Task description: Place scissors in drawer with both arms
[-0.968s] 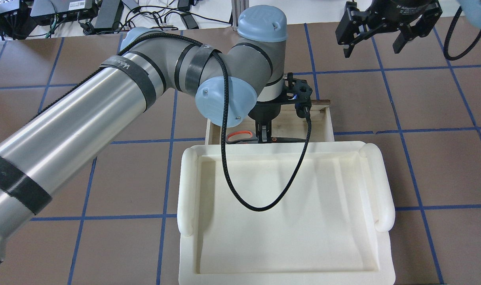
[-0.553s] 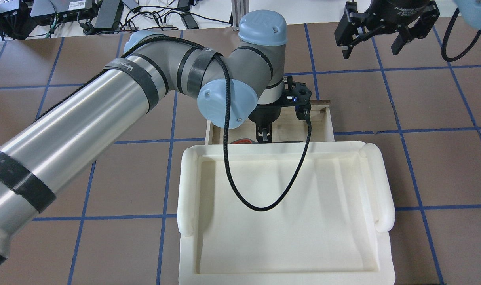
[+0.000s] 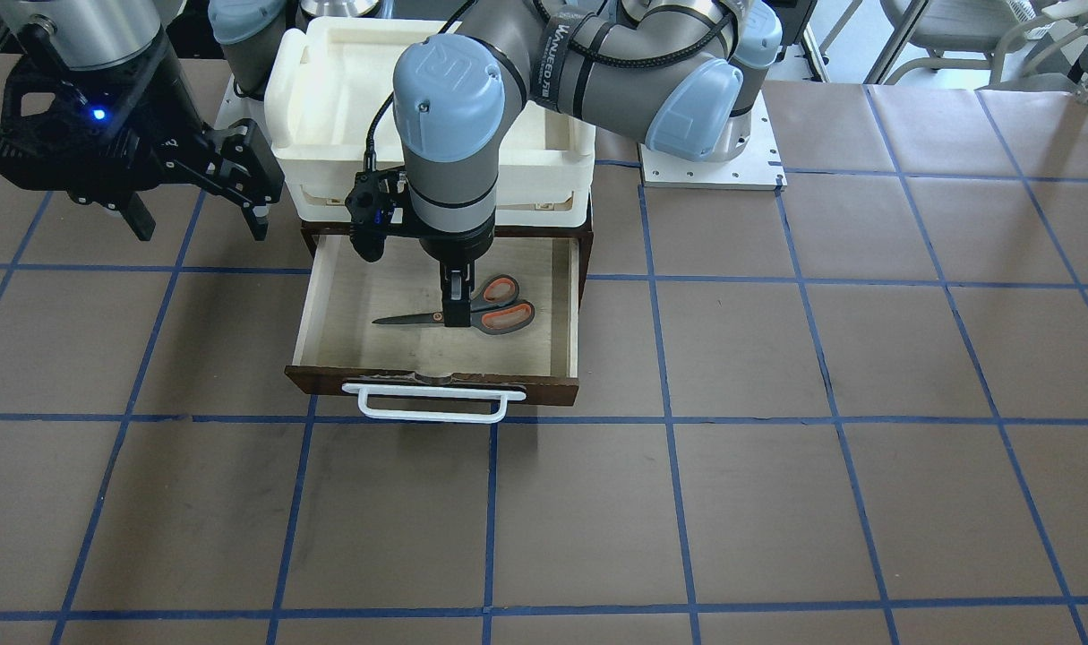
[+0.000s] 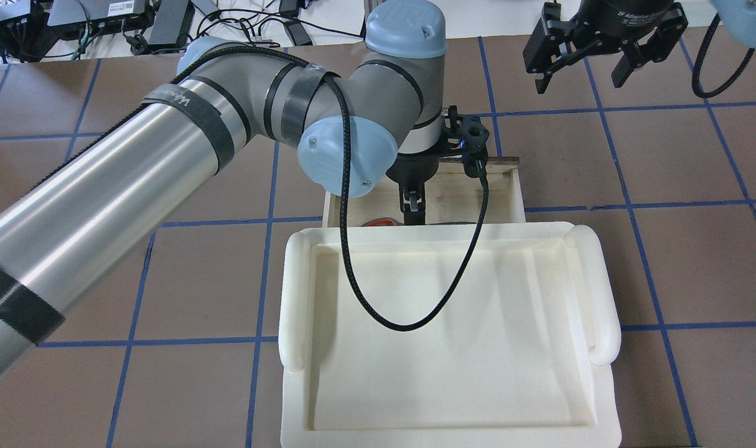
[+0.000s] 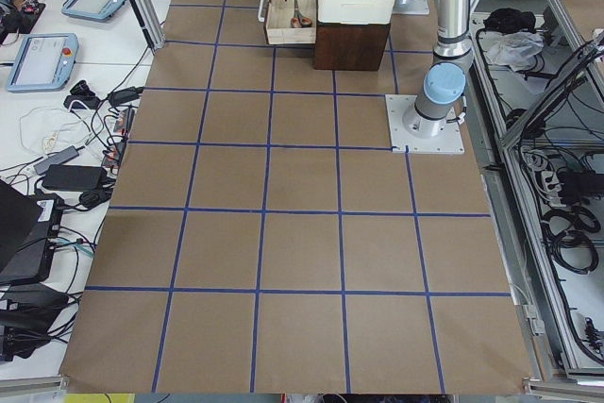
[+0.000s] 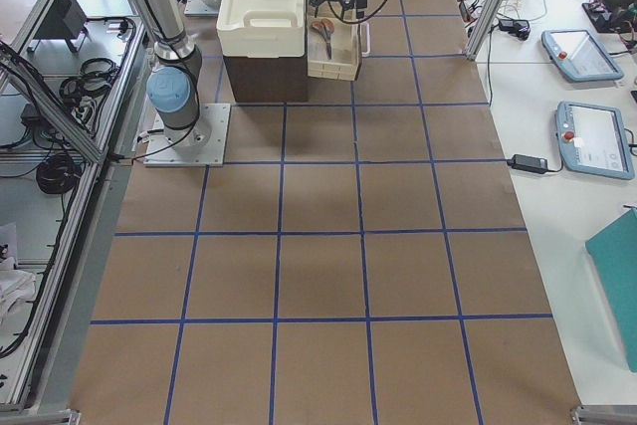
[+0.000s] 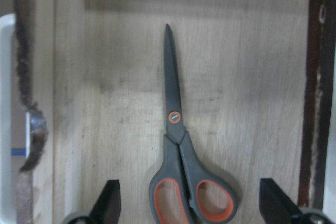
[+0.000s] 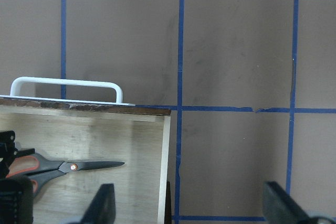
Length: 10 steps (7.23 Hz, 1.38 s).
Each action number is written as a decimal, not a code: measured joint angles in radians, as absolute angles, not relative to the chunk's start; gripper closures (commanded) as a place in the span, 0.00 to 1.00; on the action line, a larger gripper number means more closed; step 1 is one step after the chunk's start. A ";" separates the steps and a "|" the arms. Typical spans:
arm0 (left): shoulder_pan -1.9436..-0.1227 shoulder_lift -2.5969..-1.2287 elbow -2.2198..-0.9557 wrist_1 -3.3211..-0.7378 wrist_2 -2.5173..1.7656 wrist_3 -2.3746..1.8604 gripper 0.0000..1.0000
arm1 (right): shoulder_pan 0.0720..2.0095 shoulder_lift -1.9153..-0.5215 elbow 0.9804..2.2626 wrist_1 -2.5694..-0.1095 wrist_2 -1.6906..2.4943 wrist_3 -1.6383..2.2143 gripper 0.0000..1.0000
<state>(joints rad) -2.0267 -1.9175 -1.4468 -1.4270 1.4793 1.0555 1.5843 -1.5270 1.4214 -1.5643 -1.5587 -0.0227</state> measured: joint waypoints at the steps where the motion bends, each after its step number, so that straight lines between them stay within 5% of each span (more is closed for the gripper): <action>1: -1.980 -1.893 -1.445 -1.424 1.477 1.030 0.08 | 1.593 -1.528 1.424 -1.564 -1.551 -0.019 0.00; 10: -1.664 -1.647 -1.496 -1.371 1.583 0.158 0.00 | 1.598 -1.530 1.427 -1.510 -1.556 -0.002 0.00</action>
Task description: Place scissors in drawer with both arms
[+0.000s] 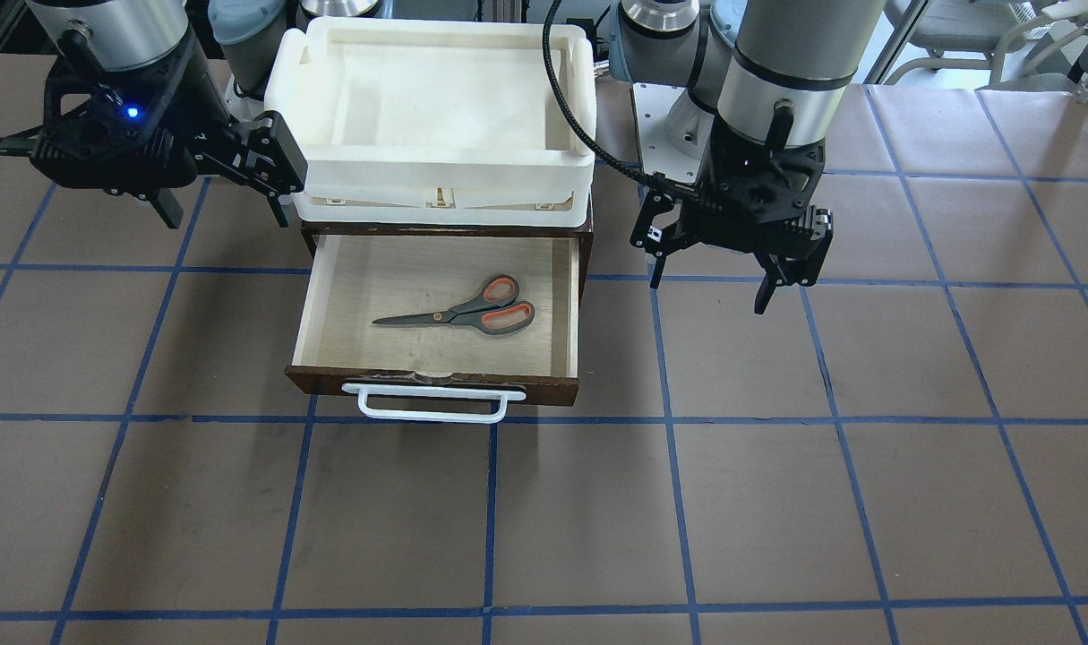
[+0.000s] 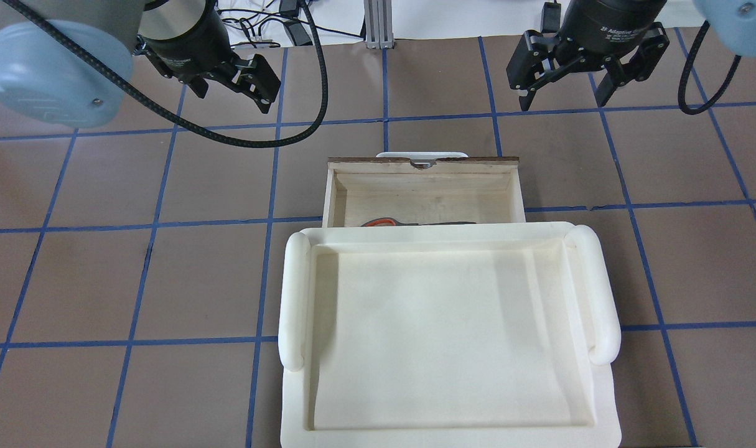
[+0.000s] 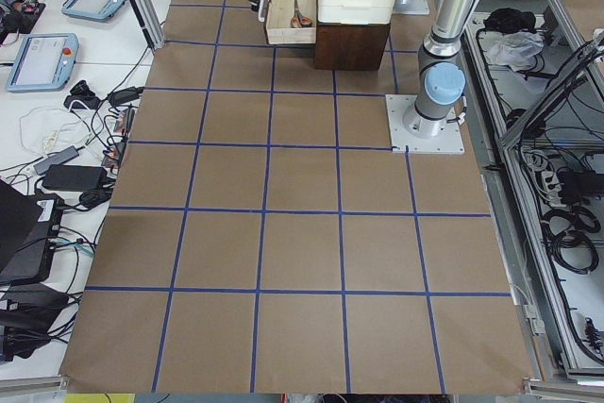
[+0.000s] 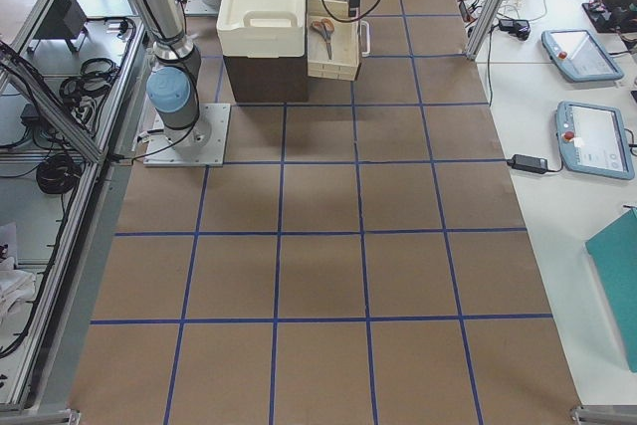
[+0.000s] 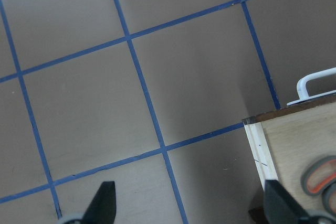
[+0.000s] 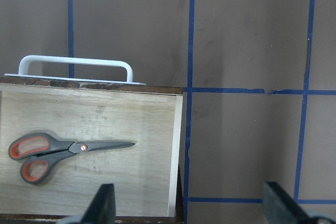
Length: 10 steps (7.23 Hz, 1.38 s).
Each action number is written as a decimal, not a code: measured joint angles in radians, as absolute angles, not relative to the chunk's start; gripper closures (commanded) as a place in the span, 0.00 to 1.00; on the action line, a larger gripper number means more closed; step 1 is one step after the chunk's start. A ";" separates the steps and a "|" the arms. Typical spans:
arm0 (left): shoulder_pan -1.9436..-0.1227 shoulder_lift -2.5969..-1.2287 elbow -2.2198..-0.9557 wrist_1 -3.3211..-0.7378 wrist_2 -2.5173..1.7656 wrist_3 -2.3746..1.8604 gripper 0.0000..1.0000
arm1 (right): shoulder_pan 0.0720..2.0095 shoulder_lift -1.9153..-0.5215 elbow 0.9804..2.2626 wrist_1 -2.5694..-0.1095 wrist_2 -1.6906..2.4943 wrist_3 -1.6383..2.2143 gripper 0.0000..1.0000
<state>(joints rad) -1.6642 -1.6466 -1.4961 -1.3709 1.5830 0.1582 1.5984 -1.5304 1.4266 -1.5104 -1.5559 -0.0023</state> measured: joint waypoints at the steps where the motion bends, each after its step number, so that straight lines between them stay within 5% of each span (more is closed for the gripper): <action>1: -1.656 -1.619 -1.491 -1.417 1.583 0.109 0.00 | 1.598 -1.530 1.427 -1.508 -1.556 -0.001 0.00; 10: -1.568 -1.542 -1.498 -1.542 1.563 0.072 0.00 | 1.598 -1.529 1.428 -1.504 -1.560 -0.002 0.00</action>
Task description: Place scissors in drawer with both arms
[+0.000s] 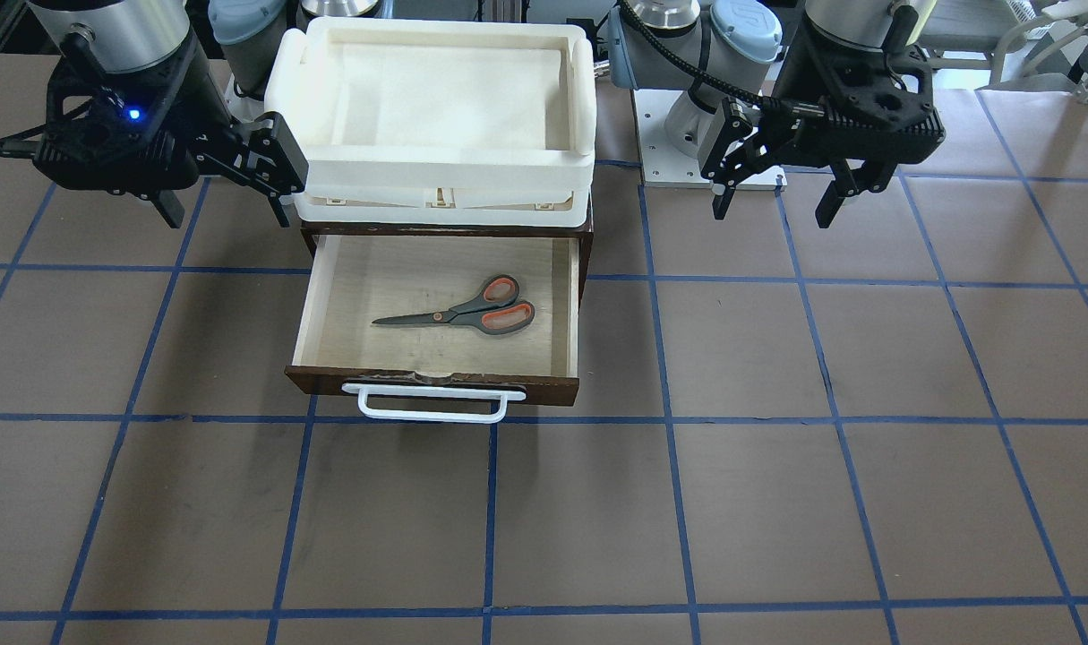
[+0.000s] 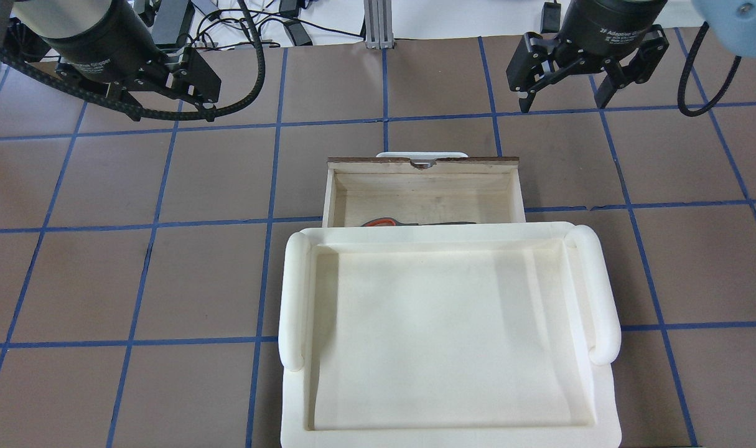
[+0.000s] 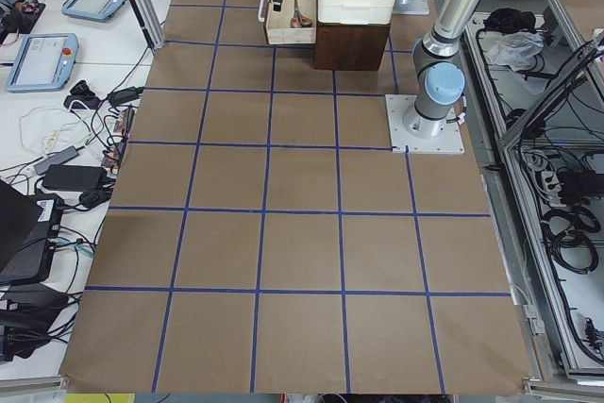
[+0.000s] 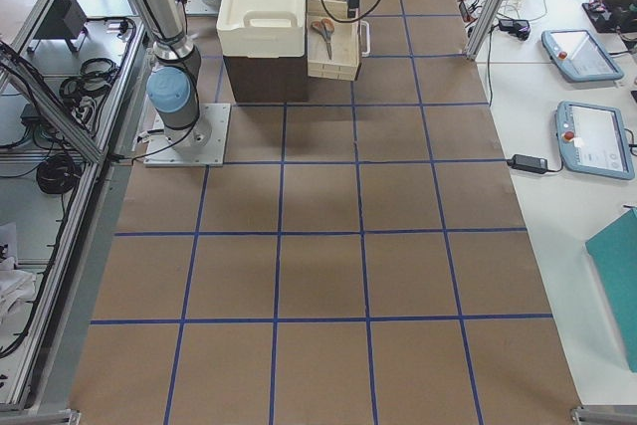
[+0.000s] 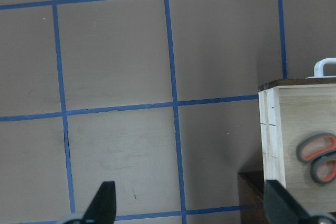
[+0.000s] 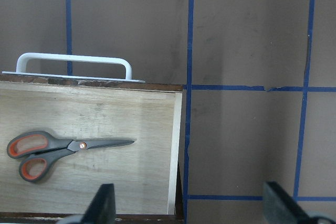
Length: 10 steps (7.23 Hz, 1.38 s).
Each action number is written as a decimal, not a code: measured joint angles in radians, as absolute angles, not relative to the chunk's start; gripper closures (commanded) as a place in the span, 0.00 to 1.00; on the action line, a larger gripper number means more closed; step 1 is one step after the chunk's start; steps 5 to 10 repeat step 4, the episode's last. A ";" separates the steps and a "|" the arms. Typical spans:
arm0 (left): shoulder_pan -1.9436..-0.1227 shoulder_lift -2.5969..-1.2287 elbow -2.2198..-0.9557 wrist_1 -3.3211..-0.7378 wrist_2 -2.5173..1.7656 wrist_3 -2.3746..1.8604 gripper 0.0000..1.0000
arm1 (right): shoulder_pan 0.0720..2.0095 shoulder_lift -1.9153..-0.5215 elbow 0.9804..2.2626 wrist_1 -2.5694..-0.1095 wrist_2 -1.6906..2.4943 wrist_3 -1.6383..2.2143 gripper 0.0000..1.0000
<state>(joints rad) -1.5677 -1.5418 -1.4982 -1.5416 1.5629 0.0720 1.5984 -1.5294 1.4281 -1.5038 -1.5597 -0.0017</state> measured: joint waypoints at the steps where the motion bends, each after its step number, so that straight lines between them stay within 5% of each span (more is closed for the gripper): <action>1: -1.568 -1.542 -1.499 -1.542 1.563 0.072 0.00 | 1.598 -1.529 1.428 -1.504 -1.562 -0.002 0.00; 10: -1.568 -1.541 -1.499 -1.544 1.559 0.073 0.00 | 1.598 -1.529 1.429 -1.504 -1.590 -0.001 0.00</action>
